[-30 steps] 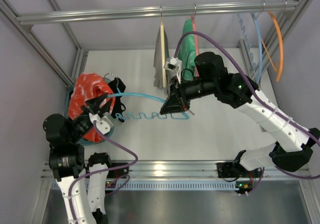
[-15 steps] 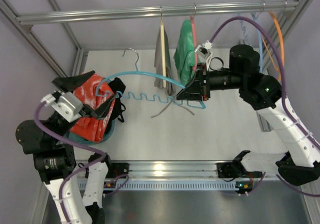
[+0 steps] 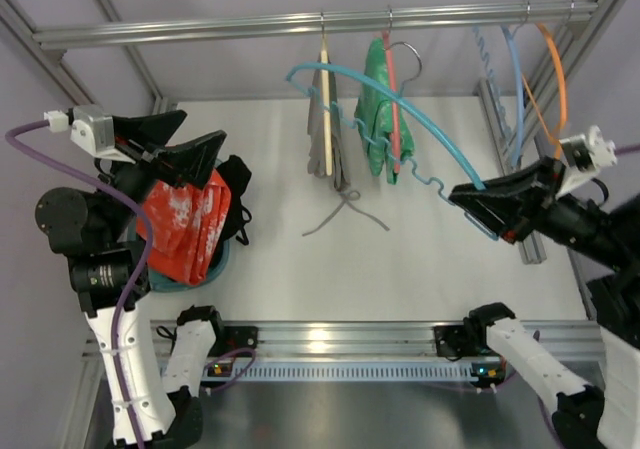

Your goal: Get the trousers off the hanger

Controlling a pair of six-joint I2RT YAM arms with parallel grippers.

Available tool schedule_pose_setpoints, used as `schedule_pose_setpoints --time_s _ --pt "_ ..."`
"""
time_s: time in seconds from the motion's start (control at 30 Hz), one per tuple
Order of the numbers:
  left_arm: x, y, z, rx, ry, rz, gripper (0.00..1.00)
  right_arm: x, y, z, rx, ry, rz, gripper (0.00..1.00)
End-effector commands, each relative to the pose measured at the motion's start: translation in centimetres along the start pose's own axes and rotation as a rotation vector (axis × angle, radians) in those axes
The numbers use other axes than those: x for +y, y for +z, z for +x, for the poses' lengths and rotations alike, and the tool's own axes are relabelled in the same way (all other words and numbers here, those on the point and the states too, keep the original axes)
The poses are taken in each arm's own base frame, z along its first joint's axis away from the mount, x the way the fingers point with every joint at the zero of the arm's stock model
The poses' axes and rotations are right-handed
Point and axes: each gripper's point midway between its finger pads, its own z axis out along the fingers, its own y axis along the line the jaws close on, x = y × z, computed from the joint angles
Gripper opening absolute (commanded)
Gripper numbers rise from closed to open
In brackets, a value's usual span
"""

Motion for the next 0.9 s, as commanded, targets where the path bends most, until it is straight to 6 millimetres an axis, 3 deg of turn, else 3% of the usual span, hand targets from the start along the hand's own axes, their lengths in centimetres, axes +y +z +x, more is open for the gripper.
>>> schedule_pose_setpoints --time_s 0.0,0.27,0.4,0.47,0.5,0.53,0.6,0.63,0.7,0.73,0.8,0.87 --pt "1.0 0.5 0.5 -0.013 -0.074 -0.024 0.98 -2.3 -2.1 0.3 -0.067 -0.071 0.194 0.00" --pt "1.9 0.3 2.7 0.021 -0.060 -0.035 0.98 -4.7 -8.2 1.6 -0.189 -0.154 0.627 0.00" --pt "1.8 -0.2 3.1 0.023 -0.037 -0.039 0.98 -6.2 -9.8 3.1 -0.158 -0.143 0.760 0.00" --pt "1.9 -0.3 3.5 0.029 -0.035 -0.038 0.98 -7.4 -9.7 3.8 -0.101 -0.110 0.786 0.00" --pt "2.1 -0.3 3.6 0.032 -0.039 -0.048 0.98 -7.4 -9.6 3.4 -0.085 -0.112 0.784 0.00" --pt "2.0 -0.4 3.7 0.035 -0.039 -0.048 0.98 -9.0 -9.0 3.6 -0.023 -0.092 0.793 0.00" --pt "2.2 -0.5 3.9 0.035 -0.038 -0.058 0.98 -9.3 -8.8 2.9 0.038 -0.090 0.791 0.00" --pt "2.1 -0.7 3.9 0.030 -0.032 -0.059 0.98 -11.3 -8.0 2.8 0.105 -0.076 0.794 0.00" --pt "2.1 -0.9 4.1 0.030 -0.019 -0.062 0.98 -11.2 -7.7 0.9 0.121 -0.088 0.787 0.00" --pt "1.7 -1.2 4.0 0.024 -0.010 -0.059 0.98 -12.9 -6.9 0.6 0.156 -0.054 0.791 0.00" --pt "1.7 -1.4 4.3 0.024 -0.002 -0.061 0.98 -12.9 -6.6 -1.4 0.137 -0.071 0.791 0.00" --pt "1.2 -1.8 4.3 0.019 0.013 -0.053 0.98 -14.8 -6.1 -2.0 0.156 -0.053 0.814 0.00"
